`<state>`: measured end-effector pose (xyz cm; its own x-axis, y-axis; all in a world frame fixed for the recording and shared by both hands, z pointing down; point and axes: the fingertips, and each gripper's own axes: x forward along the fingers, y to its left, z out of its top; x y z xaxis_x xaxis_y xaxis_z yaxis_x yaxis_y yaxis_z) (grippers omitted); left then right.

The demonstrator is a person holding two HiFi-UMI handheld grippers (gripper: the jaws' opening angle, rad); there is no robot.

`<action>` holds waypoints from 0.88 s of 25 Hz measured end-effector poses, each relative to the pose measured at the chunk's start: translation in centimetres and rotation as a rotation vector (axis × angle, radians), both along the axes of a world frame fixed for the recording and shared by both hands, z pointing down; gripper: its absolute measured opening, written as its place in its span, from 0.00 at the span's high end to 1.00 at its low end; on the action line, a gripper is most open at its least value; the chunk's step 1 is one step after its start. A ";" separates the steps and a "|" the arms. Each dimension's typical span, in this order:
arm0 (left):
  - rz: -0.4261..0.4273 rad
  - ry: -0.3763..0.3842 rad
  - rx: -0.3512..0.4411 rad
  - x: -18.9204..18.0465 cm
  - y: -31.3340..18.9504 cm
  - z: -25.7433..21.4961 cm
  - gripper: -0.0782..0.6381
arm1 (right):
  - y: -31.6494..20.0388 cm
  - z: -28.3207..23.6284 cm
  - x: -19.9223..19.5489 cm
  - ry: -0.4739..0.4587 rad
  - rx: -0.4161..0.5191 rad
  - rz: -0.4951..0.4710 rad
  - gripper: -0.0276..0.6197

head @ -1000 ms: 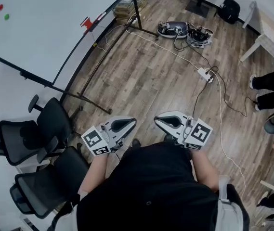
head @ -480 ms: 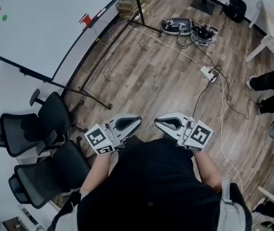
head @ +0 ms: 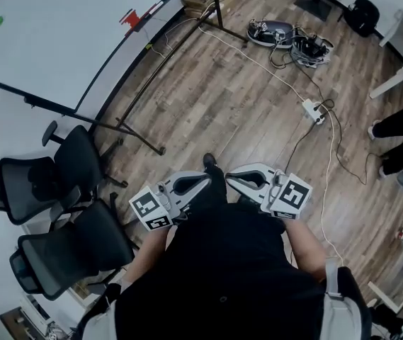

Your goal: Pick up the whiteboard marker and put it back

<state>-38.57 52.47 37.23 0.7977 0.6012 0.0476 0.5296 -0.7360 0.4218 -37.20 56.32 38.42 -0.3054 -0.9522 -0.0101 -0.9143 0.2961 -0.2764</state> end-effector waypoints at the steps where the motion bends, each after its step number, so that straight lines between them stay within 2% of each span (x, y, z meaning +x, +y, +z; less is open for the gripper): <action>1: 0.010 0.019 -0.007 1.2 -0.7 -0.1 0.87 | -0.7 0.1 0.9 0.007 -0.013 0.012 0.93; 4: 0.037 0.062 -0.023 4.2 -3.4 -0.3 0.87 | -2.7 0.1 3.2 0.010 -0.040 0.040 0.93; 9: 0.024 0.110 -0.073 9.8 -10.1 -0.7 0.87 | -7.7 0.1 8.9 -0.007 -0.105 0.090 0.93; 13: 0.053 0.106 -0.106 12.6 -15.0 -1.5 0.87 | -12.5 -1.4 12.7 -0.043 -0.112 0.133 0.93; 17: 0.099 0.065 -0.082 14.5 -18.7 0.0 0.87 | -16.3 -1.2 15.2 0.018 -0.162 0.175 0.93; 22: 0.058 0.044 -0.117 17.5 -23.1 1.5 0.88 | -17.3 -0.3 19.0 -0.024 -0.193 0.227 0.93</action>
